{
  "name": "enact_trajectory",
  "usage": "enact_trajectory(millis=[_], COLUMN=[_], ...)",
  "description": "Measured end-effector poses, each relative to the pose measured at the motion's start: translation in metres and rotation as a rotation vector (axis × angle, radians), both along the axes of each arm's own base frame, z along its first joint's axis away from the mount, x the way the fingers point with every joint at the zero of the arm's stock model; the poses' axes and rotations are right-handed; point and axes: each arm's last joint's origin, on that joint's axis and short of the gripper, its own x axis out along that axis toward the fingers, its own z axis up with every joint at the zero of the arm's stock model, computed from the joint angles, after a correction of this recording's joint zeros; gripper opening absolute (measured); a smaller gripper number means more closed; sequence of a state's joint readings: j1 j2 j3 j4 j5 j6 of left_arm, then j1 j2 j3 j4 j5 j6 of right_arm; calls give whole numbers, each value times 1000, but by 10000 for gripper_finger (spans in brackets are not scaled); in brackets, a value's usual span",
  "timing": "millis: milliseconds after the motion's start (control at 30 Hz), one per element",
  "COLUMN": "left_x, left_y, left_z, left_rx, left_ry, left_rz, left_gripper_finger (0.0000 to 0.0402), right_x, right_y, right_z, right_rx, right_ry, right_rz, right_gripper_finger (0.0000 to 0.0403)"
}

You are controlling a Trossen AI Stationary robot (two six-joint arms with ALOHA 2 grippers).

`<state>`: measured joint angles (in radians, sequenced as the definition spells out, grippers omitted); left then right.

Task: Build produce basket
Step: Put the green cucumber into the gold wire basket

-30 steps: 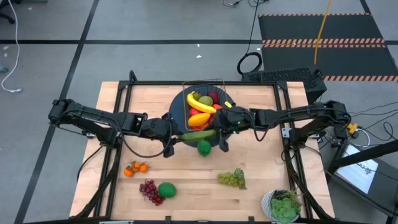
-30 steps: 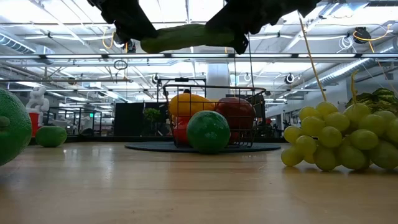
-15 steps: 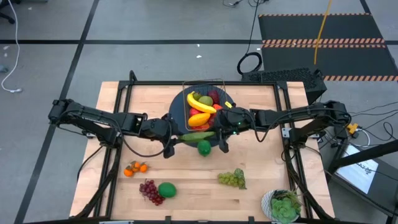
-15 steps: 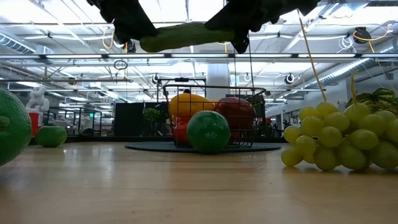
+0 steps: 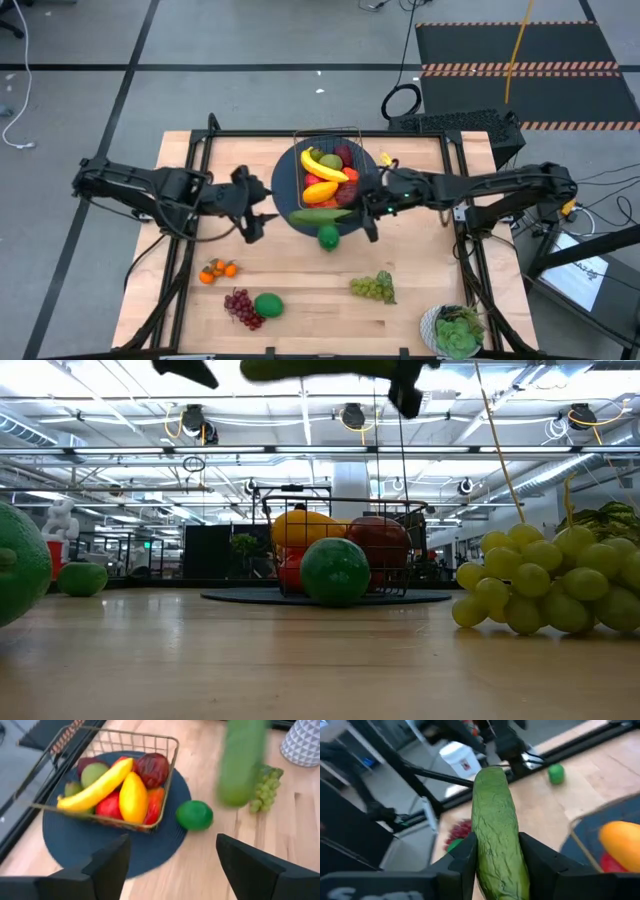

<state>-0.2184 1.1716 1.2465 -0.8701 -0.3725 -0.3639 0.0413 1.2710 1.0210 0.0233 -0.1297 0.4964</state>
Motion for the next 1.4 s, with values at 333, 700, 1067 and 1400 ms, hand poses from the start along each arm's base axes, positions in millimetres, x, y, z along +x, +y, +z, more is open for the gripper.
enact_trajectory(millis=[333, 700, 1067, 1400], left_x=[-32, -28, -26, -25], left_y=[7, 6, 5, 4], left_z=[-3, 0, 2, 3], left_rx=[-66, -111, -126, -216], left_ry=[134, 79, 40, 11], left_rz=[117, 137, 137, 215], left_gripper_finger=[214, 175, 175, 175], right_x=[-25, -34, -39, -50], right_y=[7, 0, -17, -40], right_z=[37, 56, 61, 65], right_rx=[285, 583, 755, 808], right_ry=[-144, -228, -179, -102], right_rz=[-33, -96, -1, 172], right_gripper_finger=[121, 124, 125, 125])
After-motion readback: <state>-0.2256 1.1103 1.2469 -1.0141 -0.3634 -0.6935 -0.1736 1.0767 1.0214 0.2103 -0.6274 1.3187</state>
